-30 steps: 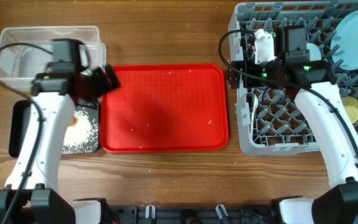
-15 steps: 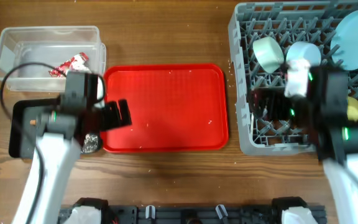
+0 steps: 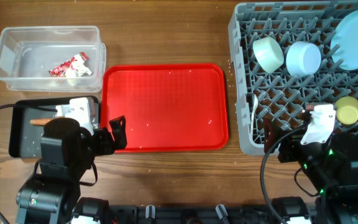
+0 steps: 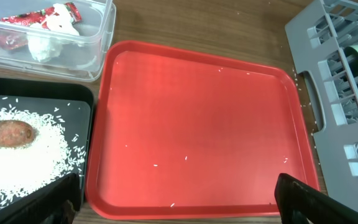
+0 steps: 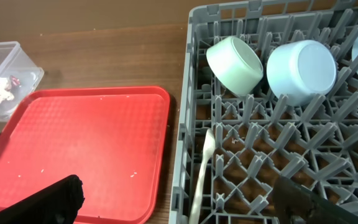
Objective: Sort waste into correct bins and load items into the dishwasher rack
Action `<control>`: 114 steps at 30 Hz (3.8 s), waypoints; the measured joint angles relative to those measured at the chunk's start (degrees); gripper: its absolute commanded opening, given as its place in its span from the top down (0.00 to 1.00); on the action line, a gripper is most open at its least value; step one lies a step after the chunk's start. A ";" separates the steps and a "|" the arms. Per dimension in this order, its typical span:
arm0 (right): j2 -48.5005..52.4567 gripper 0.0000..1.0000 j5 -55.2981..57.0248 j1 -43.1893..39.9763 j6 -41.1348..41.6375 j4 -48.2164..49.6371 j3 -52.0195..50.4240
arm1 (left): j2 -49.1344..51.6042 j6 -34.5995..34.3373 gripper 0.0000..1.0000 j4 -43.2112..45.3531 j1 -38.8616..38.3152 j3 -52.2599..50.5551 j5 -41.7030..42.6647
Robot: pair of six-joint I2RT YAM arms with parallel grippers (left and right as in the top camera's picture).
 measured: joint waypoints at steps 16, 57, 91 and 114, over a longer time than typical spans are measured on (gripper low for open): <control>-17.09 0.00 0.35 0.00 -1.64 13.46 -12.22 | 0.00 0.00 0.00 -0.31 0.00 -0.02 -0.07; -30.91 0.00 1.25 0.00 -7.63 50.62 -50.62 | 0.02 0.00 0.00 -0.35 0.00 -0.26 -0.24; -30.91 0.00 1.27 0.00 -7.65 50.58 -50.62 | -34.25 0.44 0.00 34.60 1.90 -36.41 -5.40; -30.91 0.00 1.27 0.00 -7.63 50.58 -50.62 | -37.68 2.78 0.00 47.76 2.01 -48.89 -6.71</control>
